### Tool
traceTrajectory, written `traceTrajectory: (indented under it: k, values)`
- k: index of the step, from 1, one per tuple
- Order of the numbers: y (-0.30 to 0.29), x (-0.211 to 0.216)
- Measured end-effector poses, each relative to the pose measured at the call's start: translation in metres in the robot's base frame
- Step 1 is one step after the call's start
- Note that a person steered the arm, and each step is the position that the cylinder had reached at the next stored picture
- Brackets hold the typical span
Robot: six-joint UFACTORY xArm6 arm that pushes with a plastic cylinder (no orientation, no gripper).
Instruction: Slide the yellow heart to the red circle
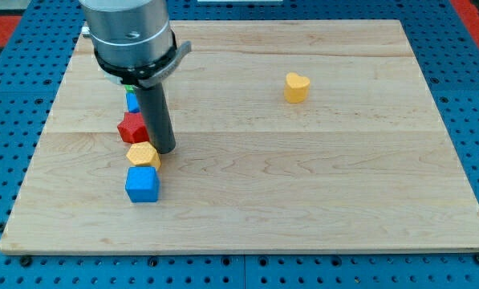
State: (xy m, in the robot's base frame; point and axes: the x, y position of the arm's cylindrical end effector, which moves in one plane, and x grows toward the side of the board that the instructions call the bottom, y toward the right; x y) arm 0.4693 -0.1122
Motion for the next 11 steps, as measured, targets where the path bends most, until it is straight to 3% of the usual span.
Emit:
traceTrajectory:
  k: [1,2,3,4,5,6,7,8,9,10,11]
  values:
    - [0.077,-0.001]
    - [0.192,-0.018]
    - [0.181,-0.078]
    - [0.204,-0.109]
    - [0.268,-0.101]
    - [0.236,-0.157]
    - [0.168,-0.175]
    - [0.222,-0.171]
    - [0.28,-0.135]
    - [0.187,-0.131]
    - [0.159,-0.145]
